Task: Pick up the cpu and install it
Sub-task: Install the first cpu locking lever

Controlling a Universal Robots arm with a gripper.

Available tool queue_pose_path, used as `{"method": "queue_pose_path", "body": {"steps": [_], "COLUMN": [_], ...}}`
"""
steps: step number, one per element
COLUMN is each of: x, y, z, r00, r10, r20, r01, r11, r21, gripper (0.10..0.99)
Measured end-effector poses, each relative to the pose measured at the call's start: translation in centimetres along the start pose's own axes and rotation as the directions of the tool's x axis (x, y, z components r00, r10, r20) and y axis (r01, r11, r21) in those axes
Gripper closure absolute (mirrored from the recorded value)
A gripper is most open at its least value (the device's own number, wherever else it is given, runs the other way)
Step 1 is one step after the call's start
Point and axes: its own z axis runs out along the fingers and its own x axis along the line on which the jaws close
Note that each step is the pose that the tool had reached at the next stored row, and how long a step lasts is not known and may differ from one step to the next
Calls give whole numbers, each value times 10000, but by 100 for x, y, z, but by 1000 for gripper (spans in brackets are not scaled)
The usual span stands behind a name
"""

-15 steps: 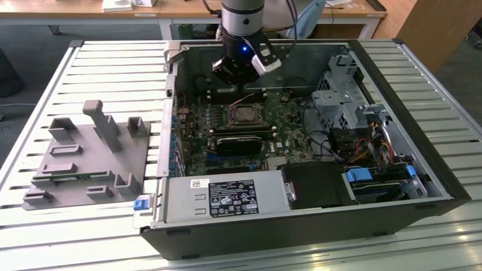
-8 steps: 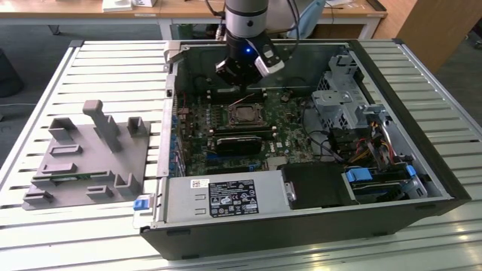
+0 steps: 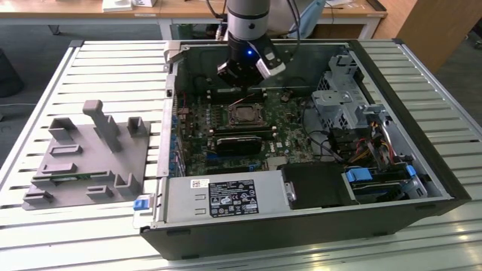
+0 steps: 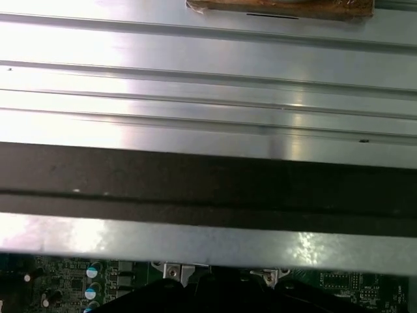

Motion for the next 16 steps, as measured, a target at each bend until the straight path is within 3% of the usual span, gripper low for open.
{"method": "queue_pose_path", "body": {"steps": [16], "x": [-66], "y": [11], "z": [75], "r00": [10000], "r10": [0], "r20": [-3], "r01": [0], "r11": [10000], "r21": [0], "gripper": [980]}}
